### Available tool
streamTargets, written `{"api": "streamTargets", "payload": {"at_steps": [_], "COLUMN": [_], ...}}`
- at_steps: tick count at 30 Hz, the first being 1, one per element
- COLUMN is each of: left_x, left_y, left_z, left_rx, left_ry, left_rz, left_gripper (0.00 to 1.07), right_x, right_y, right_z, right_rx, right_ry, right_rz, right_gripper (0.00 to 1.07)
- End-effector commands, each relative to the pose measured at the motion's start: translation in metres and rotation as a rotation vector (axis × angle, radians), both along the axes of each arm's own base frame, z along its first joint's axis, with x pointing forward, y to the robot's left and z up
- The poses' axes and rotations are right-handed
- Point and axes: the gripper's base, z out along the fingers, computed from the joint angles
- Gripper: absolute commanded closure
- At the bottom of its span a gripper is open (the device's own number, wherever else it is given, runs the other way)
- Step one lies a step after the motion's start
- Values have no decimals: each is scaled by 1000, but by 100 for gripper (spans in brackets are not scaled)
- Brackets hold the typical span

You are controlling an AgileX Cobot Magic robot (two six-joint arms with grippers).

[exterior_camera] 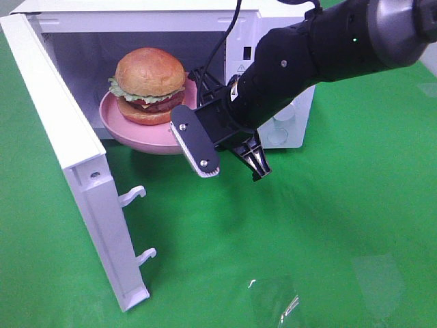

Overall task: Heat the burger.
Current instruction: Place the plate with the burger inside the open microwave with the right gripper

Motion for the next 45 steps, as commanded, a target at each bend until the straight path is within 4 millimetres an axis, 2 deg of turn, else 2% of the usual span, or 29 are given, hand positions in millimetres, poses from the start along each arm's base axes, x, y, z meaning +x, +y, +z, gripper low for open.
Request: {"api": "streamTargets", "payload": {"at_steps": [1, 12, 18, 22, 30, 39, 45], "left_x": [-2, -2, -2, -2, -2, -2, -2], "left_y": [-1, -1, -1, -1, -1, -1, -1], "left_z": [-1, -1, -1, -1, -1, -1, -1], "left_rx": [-14, -14, -14, -14, -14, -14, -14], "left_ry": [-11, -11, -11, -11, -11, -11, -11], "left_rz": [1, 1, 1, 1, 1, 1, 1], "left_gripper": [14, 14, 14, 14, 14, 14, 14], "right_x": [12, 32, 38, 51, 65, 79, 81], "right_y": [4, 14, 29, 38, 47, 57, 66], "right_z": [14, 14, 9, 9, 5, -1, -5], "right_rx": [69, 67, 78, 80, 79, 65, 49], "right_ry": [-71, -79, -61, -56, -46, -45, -69], "right_rz": [-30, -80, -117, -146, -179, -188, -142], "right_gripper": [107, 107, 107, 107, 107, 107, 107]}}
